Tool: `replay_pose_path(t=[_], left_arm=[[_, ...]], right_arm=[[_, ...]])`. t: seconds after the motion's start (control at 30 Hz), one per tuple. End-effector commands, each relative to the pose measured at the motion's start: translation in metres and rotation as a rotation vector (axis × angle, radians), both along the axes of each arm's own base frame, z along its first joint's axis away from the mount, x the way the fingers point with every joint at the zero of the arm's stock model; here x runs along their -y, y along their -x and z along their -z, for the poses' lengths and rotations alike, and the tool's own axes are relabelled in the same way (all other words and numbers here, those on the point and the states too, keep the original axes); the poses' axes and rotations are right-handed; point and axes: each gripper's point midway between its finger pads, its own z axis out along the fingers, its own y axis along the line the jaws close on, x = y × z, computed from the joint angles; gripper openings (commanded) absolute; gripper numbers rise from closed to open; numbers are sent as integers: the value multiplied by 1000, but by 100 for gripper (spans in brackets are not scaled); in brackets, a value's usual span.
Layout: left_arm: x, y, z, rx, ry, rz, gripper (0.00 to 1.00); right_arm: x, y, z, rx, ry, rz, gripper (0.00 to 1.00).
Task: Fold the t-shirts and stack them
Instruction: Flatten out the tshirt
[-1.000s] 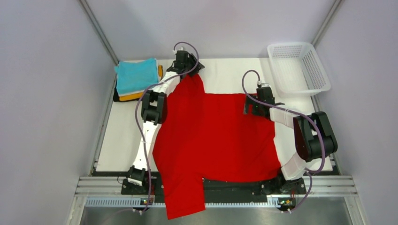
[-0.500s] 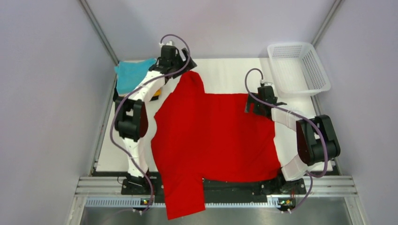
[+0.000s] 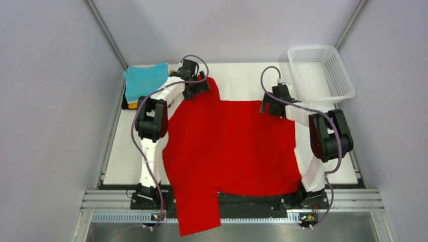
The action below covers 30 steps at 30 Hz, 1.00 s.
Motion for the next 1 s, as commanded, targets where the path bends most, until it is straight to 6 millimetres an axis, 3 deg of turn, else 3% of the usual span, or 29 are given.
replay_pose_path(t=[0.0,0.1,0.27,0.47,0.73,0.83,0.97], left_arm=[[-12,-13,27,-86,-80,-46,97],[-25,-17,48,-147,-97,-110,97],[-48,-40,55,-154,-51,-179,99],[-46,-83,45,-78,62,-167,99],[-34,-148,23,114,344,-189,99],[-32,-174,8,207,474,-216,99],[-38,-195,0,291,501,-267,99]], right_arm=[[-2,-17,8,-3,-24,36,99],[-1,-25,21,-34,-28,42,99],[4,-47,32,-55,-46,53,99],[3,-76,39,-59,-75,59,99],[-9,-118,36,-20,-113,38,99],[-14,-126,39,-13,-132,35,99],[-16,-136,40,10,-143,29,99]])
